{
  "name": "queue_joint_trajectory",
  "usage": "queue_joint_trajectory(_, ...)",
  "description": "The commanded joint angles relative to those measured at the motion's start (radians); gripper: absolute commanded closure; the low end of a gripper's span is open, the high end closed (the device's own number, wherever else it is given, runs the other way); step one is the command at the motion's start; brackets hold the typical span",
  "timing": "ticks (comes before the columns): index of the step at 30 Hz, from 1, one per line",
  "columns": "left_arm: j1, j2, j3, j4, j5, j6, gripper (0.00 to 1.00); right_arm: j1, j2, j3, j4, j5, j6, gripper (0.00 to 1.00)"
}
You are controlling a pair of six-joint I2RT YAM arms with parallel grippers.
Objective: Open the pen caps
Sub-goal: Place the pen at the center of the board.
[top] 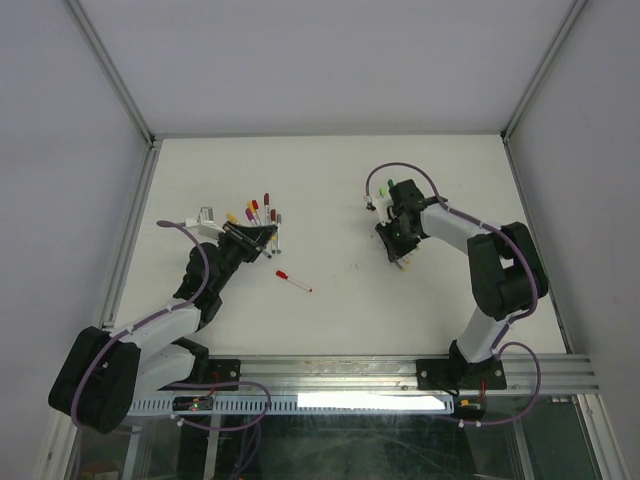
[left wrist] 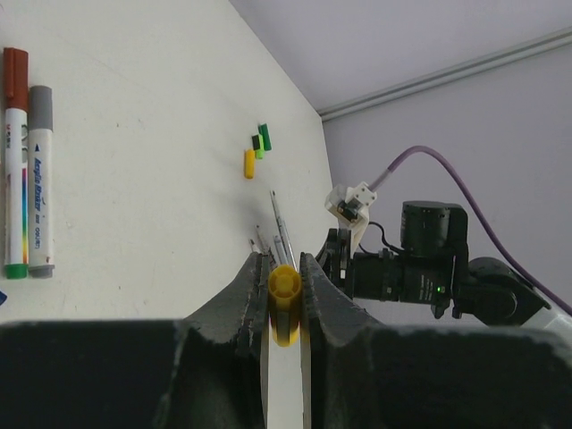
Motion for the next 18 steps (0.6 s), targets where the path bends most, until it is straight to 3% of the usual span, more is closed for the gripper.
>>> queue_joint_trajectory(1, -0.043, 0.018, 0.024, 0.060, -0.013, 0.000, 1.00, -0.018, -0.001, 0.022, 0.051, 0.019, 0.040, 0.85)
queue_joint_trajectory(9, -0.120, 0.087, 0.065, 0.064, -0.053, 0.016, 1.00, -0.045, 0.003, 0.024, 0.053, -0.002, 0.073, 0.90)
queue_joint_trajectory(18, -0.195, 0.199, 0.122, 0.063, -0.080, 0.018, 1.00, -0.055, -0.040, 0.028, 0.053, -0.059, 0.080, 0.78)
